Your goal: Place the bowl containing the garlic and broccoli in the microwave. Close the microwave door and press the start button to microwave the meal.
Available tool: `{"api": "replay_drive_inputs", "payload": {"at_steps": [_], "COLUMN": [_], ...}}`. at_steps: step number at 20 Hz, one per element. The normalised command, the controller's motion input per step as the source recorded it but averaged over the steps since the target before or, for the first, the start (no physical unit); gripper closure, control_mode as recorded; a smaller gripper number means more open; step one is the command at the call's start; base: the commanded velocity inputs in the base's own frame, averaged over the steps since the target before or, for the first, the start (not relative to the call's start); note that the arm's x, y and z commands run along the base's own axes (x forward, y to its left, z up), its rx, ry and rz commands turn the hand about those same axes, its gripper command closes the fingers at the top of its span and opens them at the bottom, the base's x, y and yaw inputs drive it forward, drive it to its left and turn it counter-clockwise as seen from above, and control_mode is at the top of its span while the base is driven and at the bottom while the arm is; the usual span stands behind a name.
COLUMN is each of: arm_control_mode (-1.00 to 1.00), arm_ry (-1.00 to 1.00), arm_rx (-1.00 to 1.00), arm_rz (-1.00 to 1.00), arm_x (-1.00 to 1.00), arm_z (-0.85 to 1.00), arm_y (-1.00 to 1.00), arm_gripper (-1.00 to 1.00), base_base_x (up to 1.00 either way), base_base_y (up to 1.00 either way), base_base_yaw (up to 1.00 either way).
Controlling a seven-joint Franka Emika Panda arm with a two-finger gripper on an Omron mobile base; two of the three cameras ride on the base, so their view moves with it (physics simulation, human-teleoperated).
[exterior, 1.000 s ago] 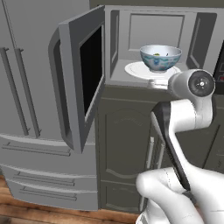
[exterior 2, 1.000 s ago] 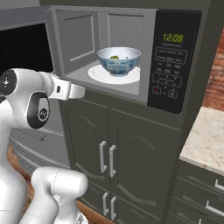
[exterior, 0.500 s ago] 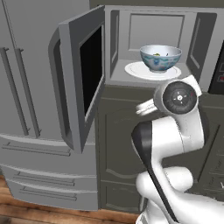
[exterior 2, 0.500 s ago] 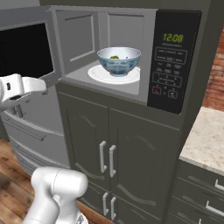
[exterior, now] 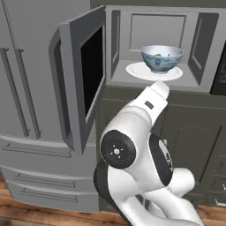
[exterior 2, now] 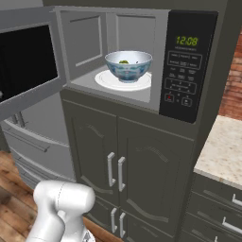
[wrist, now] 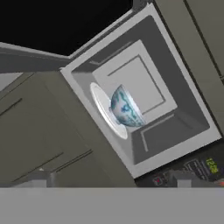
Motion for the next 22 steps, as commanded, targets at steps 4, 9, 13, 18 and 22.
{"api": "replay_drive_inputs", "payload": {"at_steps": [4, 9, 13, 18, 22], "arm_control_mode": [-1.0, -1.0, -1.0, -1.0, -1.0], "arm_ry": [0.0, 0.0, 0.0, 0.02, 0.12], "arm_rx": [-0.49, -0.48, -0.41, -0.3, -0.14], "arm_rz": [0.0, 0.0, 0.0, 0.0, 0.0], "arm_x": [-0.56, -0.19, 0.0, 0.17, 0.56], "arm_z": [0.0, 0.0, -0.03, -0.23, -0.26], "arm_y": [0.95, 1.0, 0.99, 1.0, 0.86], "arm_gripper": [-1.0, -1.0, -1.0, -1.0, -1.0], "base_base_x": [0.0, 0.0, 0.0, 0.0, 0.0], "base_base_y": [0.0, 0.0, 0.0, 0.0, 0.0], "base_base_yaw": [0.0, 0.0, 0.0, 0.0, 0.0]}}
